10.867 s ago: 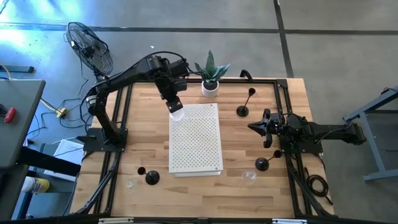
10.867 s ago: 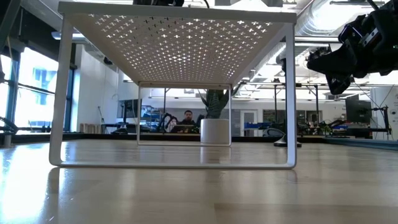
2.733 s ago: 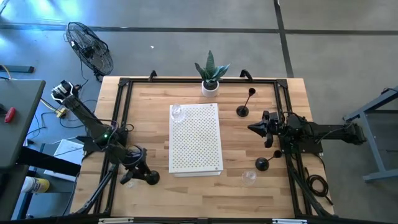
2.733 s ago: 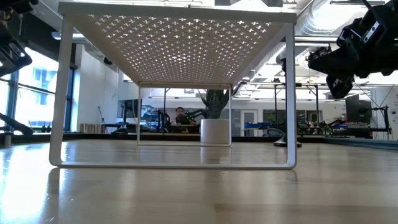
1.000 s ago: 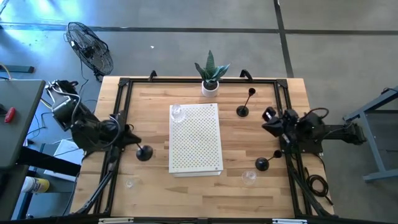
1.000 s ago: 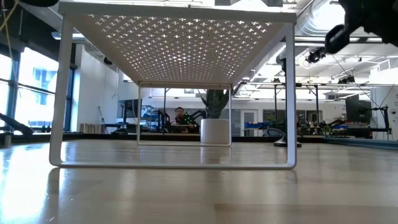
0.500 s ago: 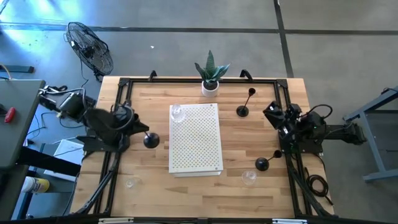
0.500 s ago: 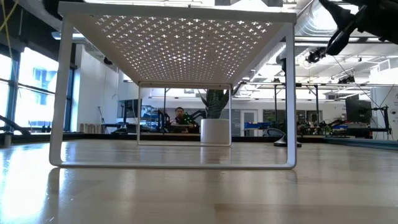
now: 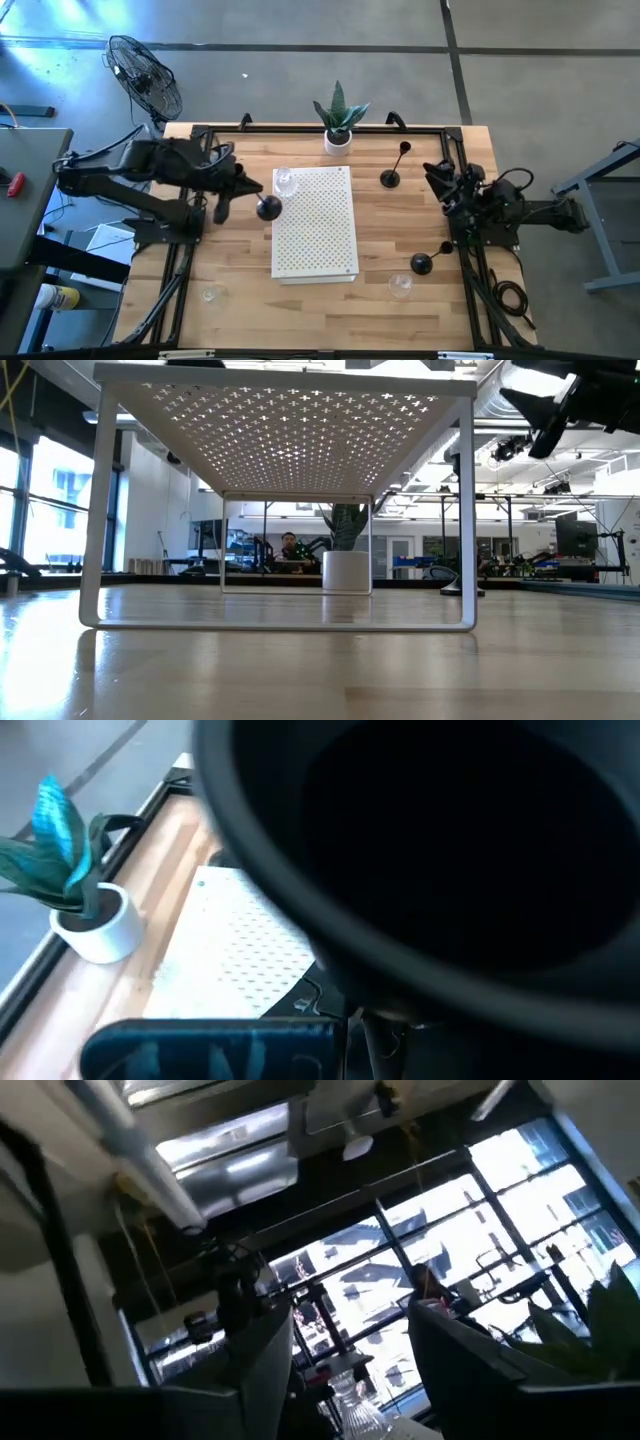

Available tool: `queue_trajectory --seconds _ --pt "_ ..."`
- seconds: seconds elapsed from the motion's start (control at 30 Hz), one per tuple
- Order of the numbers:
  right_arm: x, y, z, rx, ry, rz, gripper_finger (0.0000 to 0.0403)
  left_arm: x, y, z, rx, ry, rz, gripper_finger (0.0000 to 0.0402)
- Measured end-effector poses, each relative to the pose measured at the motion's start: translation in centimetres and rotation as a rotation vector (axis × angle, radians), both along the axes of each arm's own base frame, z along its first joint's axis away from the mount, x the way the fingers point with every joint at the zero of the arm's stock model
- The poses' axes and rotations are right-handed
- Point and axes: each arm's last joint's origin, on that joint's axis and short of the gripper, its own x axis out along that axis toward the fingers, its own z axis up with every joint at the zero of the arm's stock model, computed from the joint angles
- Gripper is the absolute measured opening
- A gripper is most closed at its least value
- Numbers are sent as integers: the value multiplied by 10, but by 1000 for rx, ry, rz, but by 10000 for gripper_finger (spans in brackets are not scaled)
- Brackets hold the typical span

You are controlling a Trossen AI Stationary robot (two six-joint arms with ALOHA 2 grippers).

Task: Pick & Place candle stick holders
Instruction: Put the bottom left black candle holder on the shelf

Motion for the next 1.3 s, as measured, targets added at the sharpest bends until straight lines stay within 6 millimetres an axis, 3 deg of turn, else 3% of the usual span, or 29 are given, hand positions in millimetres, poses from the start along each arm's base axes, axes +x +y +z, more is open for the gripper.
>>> queue_trajectory --seconds 0.1,0.3,0.43,0.57,0.67,0.83,1.07,1.3 --pt "1 4 15 -181 56 57 195 11 6 -4 28 23 -1 4" --pt "12 3 60 -207 372 27 194 39 18 -8 26 -2 -71 4" --pt "32 1 92 -211 547 9 197 53 26 1 27 -56 -121 3" --pt "58 0 120 -270 629 -2 196 68 31 14 41 -63 -153 3" --pt "78 -2 133 -217 651 -27 194 81 32 21 73 -73 -196 3" --pt "105 -4 143 -120 665 -18 195 105 34 22 123 -45 -229 3" --pt "132 -3 131 -125 741 31 197 137 38 24 171 -36 -254 3" --pt "153 -2 126 -143 697 90 197 161 40 28 215 -51 -277 3"
